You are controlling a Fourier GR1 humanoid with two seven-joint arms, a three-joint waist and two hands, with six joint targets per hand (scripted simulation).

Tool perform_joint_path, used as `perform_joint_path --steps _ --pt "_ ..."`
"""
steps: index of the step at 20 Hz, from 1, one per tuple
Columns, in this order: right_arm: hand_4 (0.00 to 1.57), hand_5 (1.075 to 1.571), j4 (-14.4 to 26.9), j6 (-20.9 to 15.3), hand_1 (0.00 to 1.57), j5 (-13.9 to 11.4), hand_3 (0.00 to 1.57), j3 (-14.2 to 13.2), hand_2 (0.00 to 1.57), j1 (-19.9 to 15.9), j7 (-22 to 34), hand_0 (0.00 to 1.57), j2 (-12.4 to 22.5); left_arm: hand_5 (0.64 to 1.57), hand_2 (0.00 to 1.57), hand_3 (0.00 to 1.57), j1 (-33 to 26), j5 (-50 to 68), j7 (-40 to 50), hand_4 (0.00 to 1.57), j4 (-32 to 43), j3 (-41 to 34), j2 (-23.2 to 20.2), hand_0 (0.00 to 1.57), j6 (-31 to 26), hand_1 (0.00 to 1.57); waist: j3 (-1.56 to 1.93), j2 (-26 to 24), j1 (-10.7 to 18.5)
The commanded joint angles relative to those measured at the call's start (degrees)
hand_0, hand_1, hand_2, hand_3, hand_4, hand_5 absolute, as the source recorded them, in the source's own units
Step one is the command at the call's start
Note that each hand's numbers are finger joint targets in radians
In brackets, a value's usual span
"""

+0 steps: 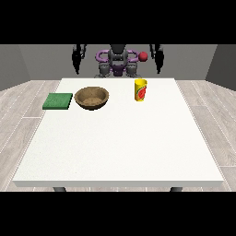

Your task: Pick the cup and pour the ball into the bowl, then pick the bowl and place it on the pad

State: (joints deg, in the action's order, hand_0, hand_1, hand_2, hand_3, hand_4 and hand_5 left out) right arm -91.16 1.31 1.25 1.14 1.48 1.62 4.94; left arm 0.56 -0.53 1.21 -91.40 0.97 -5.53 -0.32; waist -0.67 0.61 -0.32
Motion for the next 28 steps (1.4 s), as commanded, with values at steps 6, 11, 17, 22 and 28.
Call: perform_joint_path --steps 6,11,17,22,28 --pt "0.0 1.569 -6.5 0.0 0.0 0.3 0.0 -1.2 0.0 -0.9 5.7 0.0 3.0 1.557 0.0 0.0 1.1 0.9 6.0 0.0 -6.3 -0.6 -2.1 0.0 -0.5 0.0 0.41 -16.4 -0.3" --pt "0.0 1.57 -7.3 9.5 0.0 12.3 0.0 -11.6 0.0 1.6 3.6 0.0 8.9 1.554 0.0 0.0 3.7 10.0 9.8 0.0 -11.4 -7.3 -1.3 0.0 -0.1 0.0 0.67 -9.3 -1.3" --pt "0.0 1.57 -7.1 11.5 0.0 14.8 0.0 -15.4 0.0 0.1 1.6 0.0 10.0 1.544 0.0 0.0 1.6 15.6 -0.8 0.0 -5.7 -15.5 -5.8 0.0 -7.7 0.0 0.65 -4.2 -1.3" --pt "0.0 1.57 -0.7 11.4 0.0 11.7 0.0 -14.9 0.0 -4.4 -6.7 0.0 8.1 1.528 0.0 0.0 7.7 12.3 -7.8 0.0 0.3 -14.2 -4.6 0.0 -6.8 0.0 0.66 3.7 -1.2" --pt "0.0 1.571 -1.2 13.1 0.0 10.9 0.0 -12.6 0.0 -4.7 -8.4 0.0 7.3 1.526 0.0 0.0 6.5 4.3 -22.2 0.0 9.9 -10.3 2.0 0.0 -2.3 0.0 0.63 6.9 -5.0"
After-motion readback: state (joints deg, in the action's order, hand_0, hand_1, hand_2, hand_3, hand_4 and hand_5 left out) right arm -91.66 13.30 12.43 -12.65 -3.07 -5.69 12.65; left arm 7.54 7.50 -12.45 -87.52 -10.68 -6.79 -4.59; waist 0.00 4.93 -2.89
